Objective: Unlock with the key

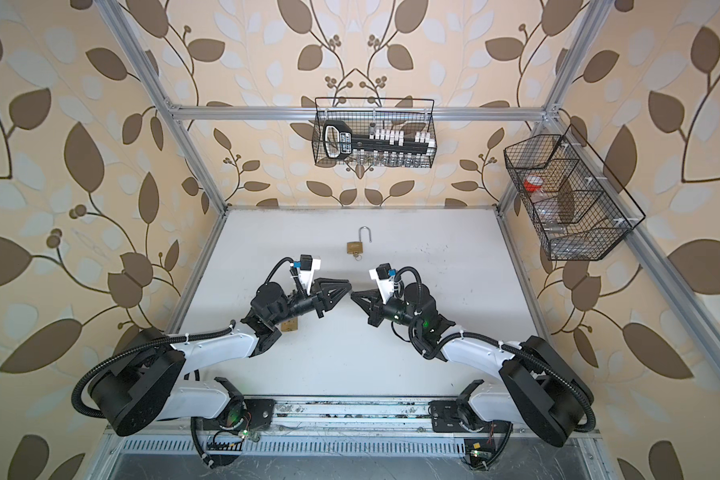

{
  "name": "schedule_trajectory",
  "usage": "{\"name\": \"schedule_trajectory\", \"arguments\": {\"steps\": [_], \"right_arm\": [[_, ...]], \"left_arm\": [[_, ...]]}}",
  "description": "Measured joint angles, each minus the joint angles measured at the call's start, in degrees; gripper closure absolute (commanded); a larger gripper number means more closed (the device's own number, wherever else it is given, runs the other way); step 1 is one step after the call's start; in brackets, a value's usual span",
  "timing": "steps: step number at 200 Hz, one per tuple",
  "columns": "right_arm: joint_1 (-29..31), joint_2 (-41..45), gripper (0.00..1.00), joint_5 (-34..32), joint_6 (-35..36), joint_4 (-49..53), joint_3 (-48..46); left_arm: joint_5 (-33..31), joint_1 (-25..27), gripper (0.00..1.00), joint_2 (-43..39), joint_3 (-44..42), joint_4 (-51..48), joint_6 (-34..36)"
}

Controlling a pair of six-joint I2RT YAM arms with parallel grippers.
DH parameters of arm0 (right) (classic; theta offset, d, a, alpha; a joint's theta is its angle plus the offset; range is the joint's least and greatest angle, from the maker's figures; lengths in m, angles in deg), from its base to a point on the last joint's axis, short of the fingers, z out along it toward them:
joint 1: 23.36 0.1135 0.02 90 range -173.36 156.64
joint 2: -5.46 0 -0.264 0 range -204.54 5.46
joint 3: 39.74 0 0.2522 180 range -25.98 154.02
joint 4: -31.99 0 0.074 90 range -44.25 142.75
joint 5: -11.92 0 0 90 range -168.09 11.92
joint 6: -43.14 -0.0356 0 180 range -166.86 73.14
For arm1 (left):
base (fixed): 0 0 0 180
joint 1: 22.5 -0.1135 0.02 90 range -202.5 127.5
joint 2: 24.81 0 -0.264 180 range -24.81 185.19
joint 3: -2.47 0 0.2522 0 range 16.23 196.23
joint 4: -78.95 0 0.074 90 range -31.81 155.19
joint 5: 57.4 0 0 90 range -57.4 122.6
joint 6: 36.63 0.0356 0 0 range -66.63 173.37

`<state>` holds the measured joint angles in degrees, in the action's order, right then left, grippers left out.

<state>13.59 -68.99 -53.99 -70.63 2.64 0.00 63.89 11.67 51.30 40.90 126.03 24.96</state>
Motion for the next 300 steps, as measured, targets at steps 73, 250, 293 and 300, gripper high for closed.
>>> {"name": "schedule_trajectory", "arguments": {"steps": [73, 250, 293, 300], "right_arm": [[0.11, -0.68, 1.00, 0.37, 0.00, 0.00, 0.11], [0.87, -2.67, 1.00, 2.10, -0.11, 0.55, 1.90], [0.28, -2.89, 0.75, 2.40, -0.59, 0.52, 2.01], [0.17, -2.89, 0.67, 2.10, -0.63, 0.61, 2.01]], "left_arm": [[-0.24, 0.00, 0.69, 0.24, 0.00, -0.24, 0.20], [-1.51, -0.22, 1.00, 0.61, -0.02, -2.29, 2.36], [-1.66, -0.24, 1.00, 0.61, -0.02, -2.32, 2.62], [-1.70, -0.04, 1.00, 0.61, -0.02, -2.32, 2.64]]}}
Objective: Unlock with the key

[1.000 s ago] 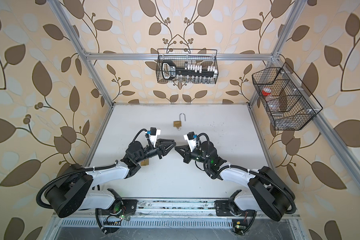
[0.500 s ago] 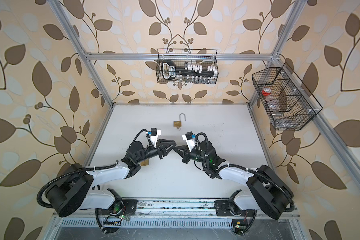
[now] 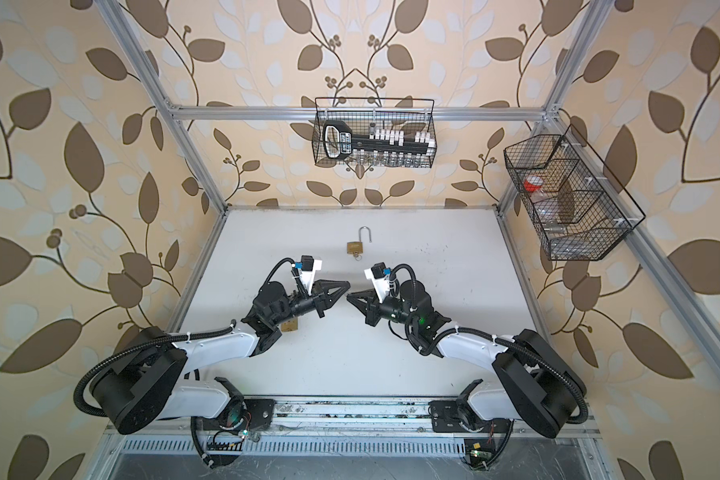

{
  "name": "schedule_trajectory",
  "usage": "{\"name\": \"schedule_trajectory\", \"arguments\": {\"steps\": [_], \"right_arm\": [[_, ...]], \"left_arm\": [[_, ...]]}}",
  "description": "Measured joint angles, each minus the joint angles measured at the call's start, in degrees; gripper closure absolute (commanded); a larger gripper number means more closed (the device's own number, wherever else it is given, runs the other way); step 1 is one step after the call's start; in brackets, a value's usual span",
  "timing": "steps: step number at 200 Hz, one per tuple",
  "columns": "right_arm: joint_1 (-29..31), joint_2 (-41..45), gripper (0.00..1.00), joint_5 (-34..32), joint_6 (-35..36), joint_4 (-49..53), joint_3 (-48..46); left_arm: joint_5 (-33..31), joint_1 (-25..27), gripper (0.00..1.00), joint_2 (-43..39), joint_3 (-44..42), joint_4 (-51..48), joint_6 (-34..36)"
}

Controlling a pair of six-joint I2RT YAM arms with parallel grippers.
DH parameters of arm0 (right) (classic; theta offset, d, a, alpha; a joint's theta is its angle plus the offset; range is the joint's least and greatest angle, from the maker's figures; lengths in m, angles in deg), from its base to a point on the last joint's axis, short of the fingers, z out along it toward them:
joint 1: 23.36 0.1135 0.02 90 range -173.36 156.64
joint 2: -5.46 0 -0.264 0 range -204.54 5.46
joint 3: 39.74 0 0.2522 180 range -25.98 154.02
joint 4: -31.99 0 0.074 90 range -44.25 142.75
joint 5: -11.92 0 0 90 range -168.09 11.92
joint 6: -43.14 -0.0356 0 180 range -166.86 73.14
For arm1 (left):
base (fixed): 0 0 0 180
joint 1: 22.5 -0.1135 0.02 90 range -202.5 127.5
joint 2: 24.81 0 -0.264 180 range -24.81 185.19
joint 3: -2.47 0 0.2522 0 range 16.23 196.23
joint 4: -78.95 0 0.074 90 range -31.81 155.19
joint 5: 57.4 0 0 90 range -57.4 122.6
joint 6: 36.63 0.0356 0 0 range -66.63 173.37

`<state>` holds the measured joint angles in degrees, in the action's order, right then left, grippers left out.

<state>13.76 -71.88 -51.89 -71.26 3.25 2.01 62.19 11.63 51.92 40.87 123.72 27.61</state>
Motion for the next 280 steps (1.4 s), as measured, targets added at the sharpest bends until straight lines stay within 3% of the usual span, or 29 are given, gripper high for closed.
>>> {"name": "schedule_trajectory", "arguments": {"steps": [25, 95, 178, 280], "right_arm": [[-0.48, 0.26, 0.50, -1.33, 0.04, -0.11, -0.09], [-1.86, 8.83, 0.34, -8.33, 0.33, -1.01, -4.98], [-2.43, 7.82, 0.34, -6.23, -0.26, -4.50, -5.75], [-2.12, 4.39, 0.43, -1.68, -0.68, -5.70, -5.46]], "left_arm": [[-0.02, 0.07, 1.00, -0.04, 0.00, -0.07, 0.00], [0.26, 0.04, 1.00, -1.03, 0.02, -0.55, -0.13], [5.01, 0.04, 1.00, 0.81, 0.20, 0.87, -3.02], [6.01, 0.04, 1.00, 0.81, 0.74, 1.25, -3.30]]}}
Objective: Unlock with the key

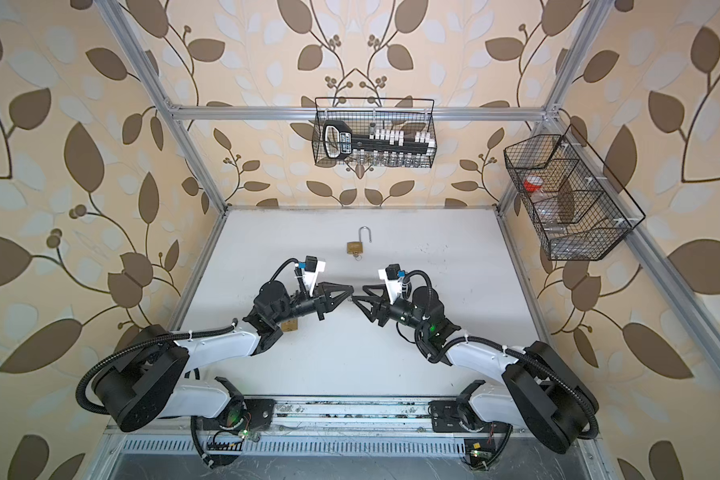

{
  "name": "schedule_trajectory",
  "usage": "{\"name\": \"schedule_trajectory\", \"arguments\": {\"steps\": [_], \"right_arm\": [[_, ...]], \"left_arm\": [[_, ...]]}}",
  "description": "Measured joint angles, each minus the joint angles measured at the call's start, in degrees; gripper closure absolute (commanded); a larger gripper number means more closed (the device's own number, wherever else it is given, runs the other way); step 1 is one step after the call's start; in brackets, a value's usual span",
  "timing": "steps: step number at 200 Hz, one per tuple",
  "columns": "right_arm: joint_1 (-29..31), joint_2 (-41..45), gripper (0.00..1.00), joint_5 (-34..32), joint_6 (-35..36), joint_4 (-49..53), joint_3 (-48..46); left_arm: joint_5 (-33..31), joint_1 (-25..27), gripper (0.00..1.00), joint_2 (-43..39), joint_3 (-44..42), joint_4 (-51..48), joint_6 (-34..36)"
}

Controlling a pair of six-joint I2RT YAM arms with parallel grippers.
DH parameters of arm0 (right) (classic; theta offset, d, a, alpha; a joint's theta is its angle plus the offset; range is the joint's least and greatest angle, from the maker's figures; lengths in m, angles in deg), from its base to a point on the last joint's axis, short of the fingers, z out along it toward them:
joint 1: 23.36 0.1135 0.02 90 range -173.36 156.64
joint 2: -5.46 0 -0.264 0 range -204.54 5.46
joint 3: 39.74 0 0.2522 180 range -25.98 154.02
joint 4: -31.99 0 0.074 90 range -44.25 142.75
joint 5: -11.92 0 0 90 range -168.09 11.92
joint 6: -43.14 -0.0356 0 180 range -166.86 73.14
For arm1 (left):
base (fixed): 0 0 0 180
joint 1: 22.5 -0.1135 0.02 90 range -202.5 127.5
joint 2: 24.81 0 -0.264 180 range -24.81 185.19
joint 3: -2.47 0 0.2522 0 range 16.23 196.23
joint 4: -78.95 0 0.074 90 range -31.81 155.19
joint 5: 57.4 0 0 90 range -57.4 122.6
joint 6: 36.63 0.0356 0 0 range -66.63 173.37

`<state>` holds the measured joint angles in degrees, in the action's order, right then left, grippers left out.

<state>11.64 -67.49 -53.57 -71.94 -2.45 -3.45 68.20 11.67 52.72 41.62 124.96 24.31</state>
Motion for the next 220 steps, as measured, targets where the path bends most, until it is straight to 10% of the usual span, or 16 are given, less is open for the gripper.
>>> {"name": "schedule_trajectory", "arguments": {"steps": [151, 220], "right_arm": [[1.53, -3.21, 0.77, 3.61, -0.33, 0.66, 3.15], [1.29, -3.21, 0.72, 3.82, -0.46, 0.83, 3.21]], "left_arm": [[0.31, 0.00, 1.00, 1.01, 0.04, 1.66, -1.86], [-1.40, 0.00, 1.00, 0.13, 0.02, 1.38, -1.55]]}}
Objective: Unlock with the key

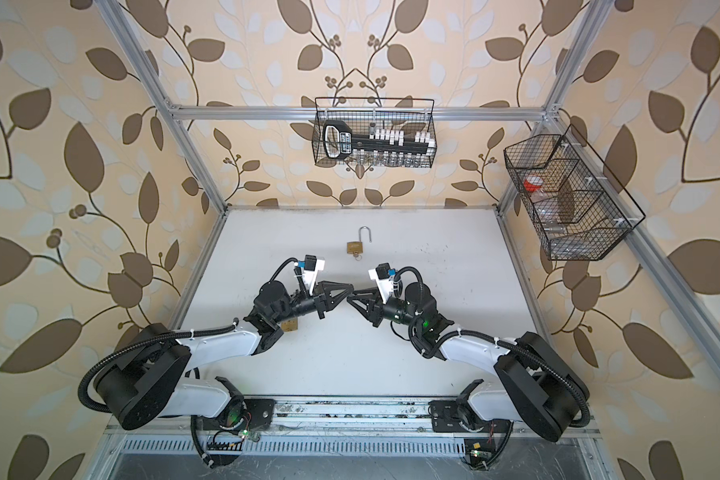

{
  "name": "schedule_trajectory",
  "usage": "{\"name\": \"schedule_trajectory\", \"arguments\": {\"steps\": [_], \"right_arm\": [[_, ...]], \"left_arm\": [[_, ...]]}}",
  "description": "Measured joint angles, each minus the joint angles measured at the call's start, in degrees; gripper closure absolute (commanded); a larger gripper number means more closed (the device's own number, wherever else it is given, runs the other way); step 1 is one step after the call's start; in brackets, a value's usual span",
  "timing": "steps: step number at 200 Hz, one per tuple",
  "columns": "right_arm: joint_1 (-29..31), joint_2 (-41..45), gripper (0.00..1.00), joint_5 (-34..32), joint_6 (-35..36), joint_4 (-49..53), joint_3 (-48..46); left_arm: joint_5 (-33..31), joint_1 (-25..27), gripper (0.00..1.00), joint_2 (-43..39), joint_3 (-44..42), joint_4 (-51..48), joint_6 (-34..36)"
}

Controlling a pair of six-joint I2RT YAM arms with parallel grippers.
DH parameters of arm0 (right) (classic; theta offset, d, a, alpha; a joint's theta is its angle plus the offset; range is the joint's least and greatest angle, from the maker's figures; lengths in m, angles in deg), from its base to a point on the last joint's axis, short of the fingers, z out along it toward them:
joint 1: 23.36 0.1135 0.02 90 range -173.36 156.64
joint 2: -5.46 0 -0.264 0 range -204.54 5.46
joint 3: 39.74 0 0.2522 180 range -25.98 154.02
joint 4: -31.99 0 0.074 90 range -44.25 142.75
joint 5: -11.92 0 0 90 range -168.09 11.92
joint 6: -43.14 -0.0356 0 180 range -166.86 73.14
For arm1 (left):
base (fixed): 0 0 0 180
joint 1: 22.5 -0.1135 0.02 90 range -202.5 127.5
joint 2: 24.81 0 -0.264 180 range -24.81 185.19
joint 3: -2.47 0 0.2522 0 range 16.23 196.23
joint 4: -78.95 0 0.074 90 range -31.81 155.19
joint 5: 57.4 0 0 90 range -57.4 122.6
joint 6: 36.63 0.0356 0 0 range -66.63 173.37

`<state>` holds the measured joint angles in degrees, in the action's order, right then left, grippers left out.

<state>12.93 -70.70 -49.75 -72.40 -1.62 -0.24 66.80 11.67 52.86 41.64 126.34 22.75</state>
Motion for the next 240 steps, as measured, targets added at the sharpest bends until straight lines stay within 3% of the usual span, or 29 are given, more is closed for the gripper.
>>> {"name": "schedule_trajectory", "arguments": {"steps": [69, 103, 124, 141, 154, 161, 177, 184, 186, 212, 240], "right_arm": [[0.00, 0.00, 0.83, 0.46, -0.15, -0.04, 0.00], [-0.07, 0.13, 1.00, 0.98, -0.55, 0.02, 0.00], [-0.15, 0.39, 1.00, 1.11, -0.70, 0.28, 0.00], [-0.22, 0.39, 1.00, 1.25, -0.79, 0.44, 0.00], [-0.39, 0.42, 1.00, 1.05, -0.76, 0.33, 0.00], [-0.57, 0.46, 1.00, 1.05, -0.76, 0.24, 0.00], [-0.96, 0.55, 1.00, 1.05, -0.79, 0.00, 0.00], [-1.11, 0.61, 1.00, 1.03, -0.79, -0.04, 0.00], [-1.14, 0.63, 1.00, 1.01, -0.81, -0.04, 0.00], [-1.99, 0.68, 1.00, 0.31, -1.05, 0.35, 0.00], [-3.76, 0.52, 1.00, -2.47, -1.95, 4.44, 0.61]], "left_arm": [[-1.25, 0.00, 1.00, -0.50, 0.00, -0.15, 0.20], [-1.68, -0.09, 1.00, -0.28, 0.00, -0.09, 0.26], [-1.73, -0.09, 1.00, -0.24, 0.00, -0.07, 0.35], [-1.88, -0.07, 0.76, -0.22, 0.00, -0.28, 0.57], [-2.64, 0.00, 0.68, -0.22, 0.00, -1.07, 0.57], [-3.17, 0.00, 0.59, -0.22, 0.00, -1.79, 0.76], [-4.42, -0.02, 0.28, -0.22, 0.00, -3.26, 1.05], [-5.22, -0.02, 0.05, -0.26, 0.00, -3.80, 1.36], [-5.57, -0.02, 0.02, -0.28, -0.02, -3.98, 1.40], [-13.16, -0.02, 0.01, -3.48, -2.32, -5.68, 2.89], [-27.85, -0.02, 0.01, -14.14, -5.92, -12.94, 4.57]]}}
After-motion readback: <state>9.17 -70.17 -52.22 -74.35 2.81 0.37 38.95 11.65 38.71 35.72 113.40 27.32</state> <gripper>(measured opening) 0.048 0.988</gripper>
